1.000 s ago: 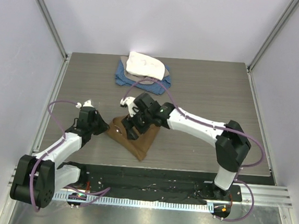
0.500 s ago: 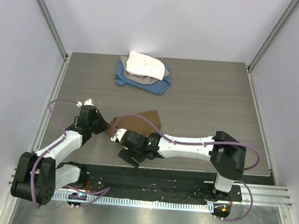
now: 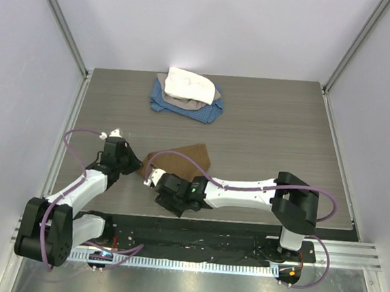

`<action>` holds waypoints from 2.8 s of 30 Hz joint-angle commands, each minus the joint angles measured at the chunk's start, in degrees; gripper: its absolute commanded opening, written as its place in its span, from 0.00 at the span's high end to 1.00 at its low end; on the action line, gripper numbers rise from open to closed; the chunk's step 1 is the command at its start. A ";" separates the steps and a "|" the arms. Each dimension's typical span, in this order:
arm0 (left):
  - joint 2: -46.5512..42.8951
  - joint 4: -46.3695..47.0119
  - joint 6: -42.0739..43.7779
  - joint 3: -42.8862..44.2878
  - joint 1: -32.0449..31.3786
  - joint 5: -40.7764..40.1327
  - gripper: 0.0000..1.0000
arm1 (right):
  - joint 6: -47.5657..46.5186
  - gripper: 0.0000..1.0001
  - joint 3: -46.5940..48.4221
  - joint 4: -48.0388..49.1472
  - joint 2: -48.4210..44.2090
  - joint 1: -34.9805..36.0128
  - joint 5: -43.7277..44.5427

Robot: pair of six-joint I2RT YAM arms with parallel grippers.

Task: Fold the napkin, place the utensils inside, and roll it up
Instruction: Roll the napkin with the utensil

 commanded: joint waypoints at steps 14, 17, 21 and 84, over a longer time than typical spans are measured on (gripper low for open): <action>0.22 0.36 0.65 2.49 0.44 0.04 1.00 | -0.49 0.54 -2.64 2.81 3.34 -3.39 -8.14; -0.04 0.27 0.74 2.49 0.53 -0.13 1.00 | -0.49 0.64 -3.34 3.34 3.16 -6.02 -17.63; -0.57 -0.34 0.91 2.49 0.53 -0.31 1.00 | -0.75 0.73 -4.39 3.78 2.29 -10.67 -30.28; 4.87 2.99 0.56 4.34 1.06 3.73 1.00 | -11.74 0.05 15.02 19.60 13.44 -9.63 -5.25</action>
